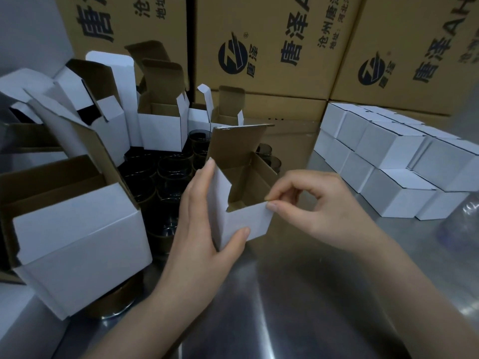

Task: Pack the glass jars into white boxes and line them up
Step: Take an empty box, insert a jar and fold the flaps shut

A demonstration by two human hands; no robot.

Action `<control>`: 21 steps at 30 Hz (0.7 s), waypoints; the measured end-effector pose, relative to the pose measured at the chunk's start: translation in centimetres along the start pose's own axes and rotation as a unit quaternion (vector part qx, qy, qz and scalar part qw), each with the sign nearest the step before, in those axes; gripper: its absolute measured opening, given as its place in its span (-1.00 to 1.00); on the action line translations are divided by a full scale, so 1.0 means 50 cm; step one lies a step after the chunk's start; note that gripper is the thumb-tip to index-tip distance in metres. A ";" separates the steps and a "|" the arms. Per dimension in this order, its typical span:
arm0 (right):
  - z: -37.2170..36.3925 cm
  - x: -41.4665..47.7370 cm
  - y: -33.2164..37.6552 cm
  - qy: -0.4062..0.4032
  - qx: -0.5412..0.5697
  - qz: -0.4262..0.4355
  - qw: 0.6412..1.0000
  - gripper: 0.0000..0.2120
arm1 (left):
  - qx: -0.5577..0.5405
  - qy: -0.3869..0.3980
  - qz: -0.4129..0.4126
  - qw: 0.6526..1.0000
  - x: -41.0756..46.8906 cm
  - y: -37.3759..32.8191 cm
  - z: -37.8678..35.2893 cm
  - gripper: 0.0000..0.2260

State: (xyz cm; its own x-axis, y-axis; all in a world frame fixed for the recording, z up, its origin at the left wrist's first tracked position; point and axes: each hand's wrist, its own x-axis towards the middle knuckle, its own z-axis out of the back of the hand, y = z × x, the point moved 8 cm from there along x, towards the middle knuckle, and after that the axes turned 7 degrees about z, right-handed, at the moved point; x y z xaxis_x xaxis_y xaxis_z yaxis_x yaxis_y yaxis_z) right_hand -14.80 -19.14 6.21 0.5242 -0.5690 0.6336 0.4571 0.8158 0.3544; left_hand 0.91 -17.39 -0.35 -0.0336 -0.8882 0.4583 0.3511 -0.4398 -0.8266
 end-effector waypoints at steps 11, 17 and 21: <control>0.000 -0.006 -0.017 0.016 0.040 -0.036 0.998 -0.91 | 0.056 0.022 -0.012 0.998 -0.003 0.004 -0.013 -0.12; 0.003 -0.002 -0.001 -0.038 -0.004 0.005 0.999 -0.84 | 0.045 0.022 -0.006 0.999 0.001 0.005 -0.011 -0.13; 0.007 -0.003 -0.010 -0.081 -0.027 0.010 0.996 -0.83 | 0.042 0.027 -0.010 0.999 0.001 0.005 -0.009 -0.08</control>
State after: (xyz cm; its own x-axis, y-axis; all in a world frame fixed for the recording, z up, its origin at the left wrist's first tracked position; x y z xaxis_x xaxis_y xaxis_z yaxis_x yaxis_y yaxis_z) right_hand -15.36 -19.43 6.15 0.4133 -0.5252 0.7439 0.4874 0.8176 0.3065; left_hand 0.56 -17.60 -0.71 -0.0904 -0.8862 0.4544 0.4279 -0.4465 -0.7858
